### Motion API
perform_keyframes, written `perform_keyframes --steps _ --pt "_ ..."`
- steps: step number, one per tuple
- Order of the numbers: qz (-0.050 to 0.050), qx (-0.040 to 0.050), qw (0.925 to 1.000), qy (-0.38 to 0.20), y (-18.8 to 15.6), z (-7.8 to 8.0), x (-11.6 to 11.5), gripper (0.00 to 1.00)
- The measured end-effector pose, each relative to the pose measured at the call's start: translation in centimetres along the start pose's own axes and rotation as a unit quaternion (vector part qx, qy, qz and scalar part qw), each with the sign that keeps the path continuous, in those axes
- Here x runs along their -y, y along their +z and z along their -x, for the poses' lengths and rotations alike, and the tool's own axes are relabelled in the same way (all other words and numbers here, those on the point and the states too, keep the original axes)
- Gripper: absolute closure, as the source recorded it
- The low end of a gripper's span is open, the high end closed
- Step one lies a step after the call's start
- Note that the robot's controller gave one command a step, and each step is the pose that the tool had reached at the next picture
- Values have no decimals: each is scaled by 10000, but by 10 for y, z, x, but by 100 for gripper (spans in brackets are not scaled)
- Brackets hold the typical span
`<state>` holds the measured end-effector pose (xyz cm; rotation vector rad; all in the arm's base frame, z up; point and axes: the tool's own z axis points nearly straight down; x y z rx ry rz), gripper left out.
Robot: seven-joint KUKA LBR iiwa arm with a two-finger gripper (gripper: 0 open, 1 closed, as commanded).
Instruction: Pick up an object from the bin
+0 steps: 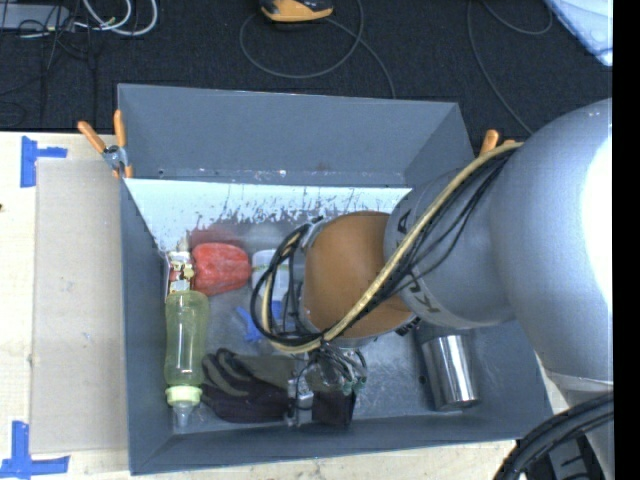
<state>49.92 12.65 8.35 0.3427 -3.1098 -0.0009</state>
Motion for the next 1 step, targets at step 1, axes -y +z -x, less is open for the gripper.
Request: perform_keyframes --steps 1 --pt "5 5 9914 -1308 10 24 -24 100"
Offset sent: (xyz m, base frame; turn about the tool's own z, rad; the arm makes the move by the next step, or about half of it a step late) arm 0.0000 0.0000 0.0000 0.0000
